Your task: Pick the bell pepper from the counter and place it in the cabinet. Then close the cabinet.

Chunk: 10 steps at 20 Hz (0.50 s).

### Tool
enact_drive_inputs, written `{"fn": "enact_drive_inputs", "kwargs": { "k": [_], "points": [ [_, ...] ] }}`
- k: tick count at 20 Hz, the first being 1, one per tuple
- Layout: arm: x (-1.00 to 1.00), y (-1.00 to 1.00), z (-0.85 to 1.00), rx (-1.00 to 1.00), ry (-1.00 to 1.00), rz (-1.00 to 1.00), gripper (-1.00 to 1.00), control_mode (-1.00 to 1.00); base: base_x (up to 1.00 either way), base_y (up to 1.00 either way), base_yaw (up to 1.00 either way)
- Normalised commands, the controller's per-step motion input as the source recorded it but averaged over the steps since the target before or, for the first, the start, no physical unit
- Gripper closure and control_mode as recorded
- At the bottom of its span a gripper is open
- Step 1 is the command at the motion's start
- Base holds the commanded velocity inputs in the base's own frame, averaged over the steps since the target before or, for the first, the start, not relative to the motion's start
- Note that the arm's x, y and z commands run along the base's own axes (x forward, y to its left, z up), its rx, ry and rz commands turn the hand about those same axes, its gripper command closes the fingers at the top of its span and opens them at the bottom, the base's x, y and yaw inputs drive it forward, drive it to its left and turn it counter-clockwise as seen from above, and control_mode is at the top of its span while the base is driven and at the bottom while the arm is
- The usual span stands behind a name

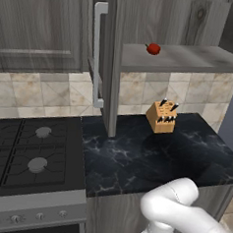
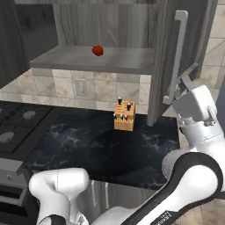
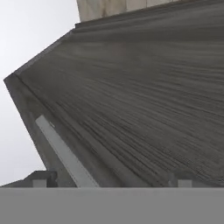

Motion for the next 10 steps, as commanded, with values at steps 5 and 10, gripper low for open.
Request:
{"fn": "enact_drive_inputs", "kwargs": {
  "k": [5,10],
  "points": [
    [-0.02,1.0,0.35,-0.15,0.22,-0.17,-1.0,-1.0,0.0,0.0,0.0],
    [0.1,1.0,0.11,-0.1,0.47,-0.37,-1.0,-1.0,0.0,0.0,0.0]
  ]
}}
